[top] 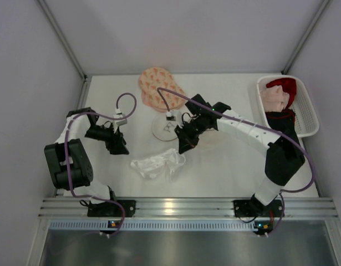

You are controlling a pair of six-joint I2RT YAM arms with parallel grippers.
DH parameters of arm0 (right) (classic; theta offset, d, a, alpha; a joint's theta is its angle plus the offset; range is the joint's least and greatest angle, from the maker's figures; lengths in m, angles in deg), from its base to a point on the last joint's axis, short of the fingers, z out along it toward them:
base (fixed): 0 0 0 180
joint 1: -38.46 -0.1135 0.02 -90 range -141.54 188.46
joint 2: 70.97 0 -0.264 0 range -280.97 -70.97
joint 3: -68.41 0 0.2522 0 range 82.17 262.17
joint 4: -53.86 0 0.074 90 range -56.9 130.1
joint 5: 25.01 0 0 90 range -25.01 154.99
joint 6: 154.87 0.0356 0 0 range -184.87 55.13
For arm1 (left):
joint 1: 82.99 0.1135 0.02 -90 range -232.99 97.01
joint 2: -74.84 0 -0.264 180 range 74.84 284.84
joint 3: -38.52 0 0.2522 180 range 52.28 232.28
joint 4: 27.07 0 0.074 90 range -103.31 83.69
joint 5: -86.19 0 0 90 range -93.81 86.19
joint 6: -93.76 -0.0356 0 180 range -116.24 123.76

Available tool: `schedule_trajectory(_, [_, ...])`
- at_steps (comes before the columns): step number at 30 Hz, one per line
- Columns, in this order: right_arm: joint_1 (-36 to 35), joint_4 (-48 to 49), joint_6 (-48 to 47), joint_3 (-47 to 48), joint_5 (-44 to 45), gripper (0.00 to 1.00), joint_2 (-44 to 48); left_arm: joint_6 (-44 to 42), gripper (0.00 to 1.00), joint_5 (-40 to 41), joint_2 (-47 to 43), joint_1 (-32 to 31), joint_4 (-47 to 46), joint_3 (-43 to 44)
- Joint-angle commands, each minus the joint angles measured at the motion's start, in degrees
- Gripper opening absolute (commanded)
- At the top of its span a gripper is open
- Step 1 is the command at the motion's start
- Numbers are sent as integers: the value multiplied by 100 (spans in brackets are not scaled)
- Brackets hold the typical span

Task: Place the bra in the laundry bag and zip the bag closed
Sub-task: Adjust the bra at the center of the board.

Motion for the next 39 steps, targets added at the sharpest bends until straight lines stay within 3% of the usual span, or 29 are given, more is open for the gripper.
schedule_trajectory(1, [-120,263,472,663,-665,0,-303,-383,71,-13,-305,67,-126,-325])
schedule_trajectory(5, [-287,658,947,988,-876,0,-655,-314,64,-188,-437,155,-258,-554])
schedule_trajectory(9, [-655,1221,1763,1287,-929,0,-1242,-41,59,-680,-279,699,-302,-379])
schedule_trajectory(15, [-1025,1931,2931,2052,-1122,0,-2113,-612,48,-286,-375,929,-319,-800])
schedule_trajectory(21, [-1323,2302,3636,2588,-1219,0,-3088,-769,45,-611,-638,1236,-328,-958])
schedule_trajectory(24, [-1421,2715,3900,2615,-1307,0,-3501,-1181,49,-549,-1313,1228,-337,-1247])
schedule_trajectory(29, [-1299,2698,3700,2782,-1228,0,-3855,-1807,54,-233,-1843,1219,-346,-1626])
schedule_trajectory(32, [-1175,2576,3481,2869,-1079,0,-3978,-2044,51,170,-1563,1219,-337,-1679])
schedule_trajectory(39, [-833,2338,3128,2879,-895,0,-3785,-2353,46,294,-1026,982,-433,-1512])
